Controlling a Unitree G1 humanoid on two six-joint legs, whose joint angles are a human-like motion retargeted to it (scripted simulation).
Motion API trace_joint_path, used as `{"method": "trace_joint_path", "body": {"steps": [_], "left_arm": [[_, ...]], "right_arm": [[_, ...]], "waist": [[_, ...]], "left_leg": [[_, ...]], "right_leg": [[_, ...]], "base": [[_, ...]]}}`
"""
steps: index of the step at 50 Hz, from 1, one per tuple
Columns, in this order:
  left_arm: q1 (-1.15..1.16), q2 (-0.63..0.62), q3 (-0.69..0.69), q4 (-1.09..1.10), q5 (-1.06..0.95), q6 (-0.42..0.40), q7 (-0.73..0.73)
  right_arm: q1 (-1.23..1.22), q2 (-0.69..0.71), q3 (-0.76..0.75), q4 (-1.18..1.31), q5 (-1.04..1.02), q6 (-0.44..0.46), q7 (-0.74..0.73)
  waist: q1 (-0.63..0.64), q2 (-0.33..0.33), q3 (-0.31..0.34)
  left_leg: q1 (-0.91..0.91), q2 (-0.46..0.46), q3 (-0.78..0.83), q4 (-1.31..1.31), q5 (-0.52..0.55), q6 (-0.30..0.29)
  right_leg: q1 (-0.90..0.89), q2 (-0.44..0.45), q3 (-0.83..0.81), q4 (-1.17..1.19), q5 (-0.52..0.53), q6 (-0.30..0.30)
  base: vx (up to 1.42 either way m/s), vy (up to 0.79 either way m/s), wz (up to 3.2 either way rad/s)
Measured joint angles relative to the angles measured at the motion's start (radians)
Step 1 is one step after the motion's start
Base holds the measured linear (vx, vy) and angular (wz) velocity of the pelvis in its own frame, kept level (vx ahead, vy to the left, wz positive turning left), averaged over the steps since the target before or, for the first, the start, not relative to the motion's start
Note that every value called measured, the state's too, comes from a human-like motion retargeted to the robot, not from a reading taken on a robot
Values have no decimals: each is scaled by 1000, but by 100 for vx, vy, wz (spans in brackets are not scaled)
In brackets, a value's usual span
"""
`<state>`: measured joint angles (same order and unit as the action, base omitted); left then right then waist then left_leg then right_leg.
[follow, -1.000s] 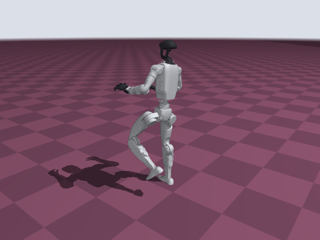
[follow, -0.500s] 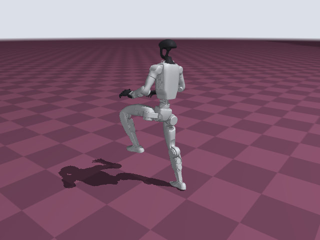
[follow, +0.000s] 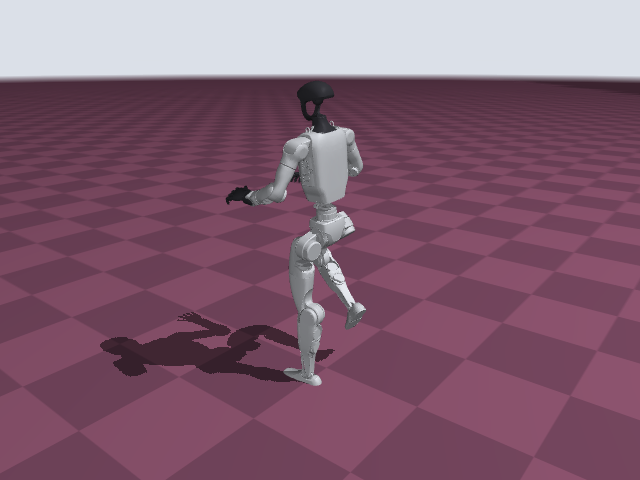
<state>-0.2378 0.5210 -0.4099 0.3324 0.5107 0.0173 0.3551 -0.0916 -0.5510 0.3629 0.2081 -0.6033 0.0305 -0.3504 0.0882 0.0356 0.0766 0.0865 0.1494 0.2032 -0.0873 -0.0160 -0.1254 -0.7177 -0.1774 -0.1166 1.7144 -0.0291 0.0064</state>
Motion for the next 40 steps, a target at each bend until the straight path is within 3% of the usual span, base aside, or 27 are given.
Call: {"method": "trace_joint_path", "body": {"steps": [3, 7, 10, 15, 18, 22, 25, 27, 28, 30, 33, 35, 38, 40], "left_arm": [[15, 1, -8, 5, -2, -3, -19], [18, -2, -23, 5, -2, 7, 7], [23, -11, -29, -1, -4, 2, 12], [10, -31, -33, 3, 0, 10, -11], [0, -45, -36, 2, -11, 13, -19], [24, -63, -50, -15, -23, -7, -15], [52, -65, -60, -37, -24, -42, -21], [103, -57, -70, -76, -26, -77, -17], [96, -55, -62, -80, -34, -85, -17], [52, -33, -48, -79, -86, -127, -12], [60, -30, -19, -68, -85, -148, 3], [78, -44, 31, -50, -87, -136, -14], [120, -47, 94, -61, -113, -96, -14], [133, -33, 114, -83, -83, -73, 13]], "right_arm": [[-34, 30, 7, 9, -29, -5, -32], [-102, 36, 93, 43, -97, -17, -58], [-144, 21, 164, 62, -208, -28, -41], [-136, -10, 118, -51, -187, -45, -19], [-119, -30, 82, -75, -148, -39, 34], [-72, -32, 81, -66, -141, -21, 41], [-17, -32, 59, -68, -139, -21, 25], [68, -33, 26, -100, -143, -29, 4], [68, -47, 13, -103, -137, -31, 3], [51, -76, -19, -111, -66, -73, 23], [36, -72, -4, -85, -22, -107, 32], [1, -70, 11, -48, -13, -102, 36], [-50, -60, 33, -23, -3, -67, 24], [-64, -54, 19, -39, 5, -37, -9]], "waist": [[-37, 42, -3], [-43, 92, 28], [-79, 108, 68], [-136, 113, 116], [-135, 109, 93], [-137, 88, 21], [-175, 60, -32], [-235, 68, -40], [-238, 47, -50], [-252, 33, 36], [-187, 13, 13], [-131, 28, 33], [-87, 28, 55], [-75, 14, 66]], "left_leg": [[16, 40, -6, 0, -7, -1], [62, 76, 24, 0, -8, -15], [109, 72, 7, 0, -11, -44], [169, 49, -55, 0, -33, -48], [173, 31, -82, 0, -60, -38], [168, 7, -121, 3, -107, -55], [156, -29, -186, 24, -151, -86], [170, -14, -267, 77, -196, -114], [174, -50, -278, 85, -209, -122], [260, -59, -303, 141, -265, -127], [259, -111, -249, 245, -292, -55], [218, -115, -177, 426, -250, -73], [30, -118, -117, 826, -125, -110], [-132, -126, -100, 1100, -113, -136]], "right_leg": [[-248, 43, -16, 284, -67, -2], [-578, 146, -63, 575, -72, -34], [-736, 130, -111, 697, -106, -34], [-763, 44, -119, 642, -228, -14], [-675, -18, -114, 471, -272, -8], [-459, -59, -109, 117, -272, 45], [-210, -117, -115, -260, -265, 107], [87, -143, -219, -618, -258, 153], [175, -152, -217, -772, -257, 176], [496, -94, -262, -1168, -206, 215], [649, -37, -181, -1496, -66, 233], [692, -8, -116, -1556, 19, 233], [703, -4, -33, -1553, 39, 229], [720, -17, 3, -1572, 33, 236]], "base": [[27, 7, 1], [24, 2, -22], [27, 3, 46], [30, 3, 75], [31, -1, 47], [38, -8, 62], [45, -9, 137], [51, -13, 178], [54, -19, 107], [53, -25, 55], [48, -32, -88], [42, -31, -182], [37, -27, -153], [35, -21, -87]]}}
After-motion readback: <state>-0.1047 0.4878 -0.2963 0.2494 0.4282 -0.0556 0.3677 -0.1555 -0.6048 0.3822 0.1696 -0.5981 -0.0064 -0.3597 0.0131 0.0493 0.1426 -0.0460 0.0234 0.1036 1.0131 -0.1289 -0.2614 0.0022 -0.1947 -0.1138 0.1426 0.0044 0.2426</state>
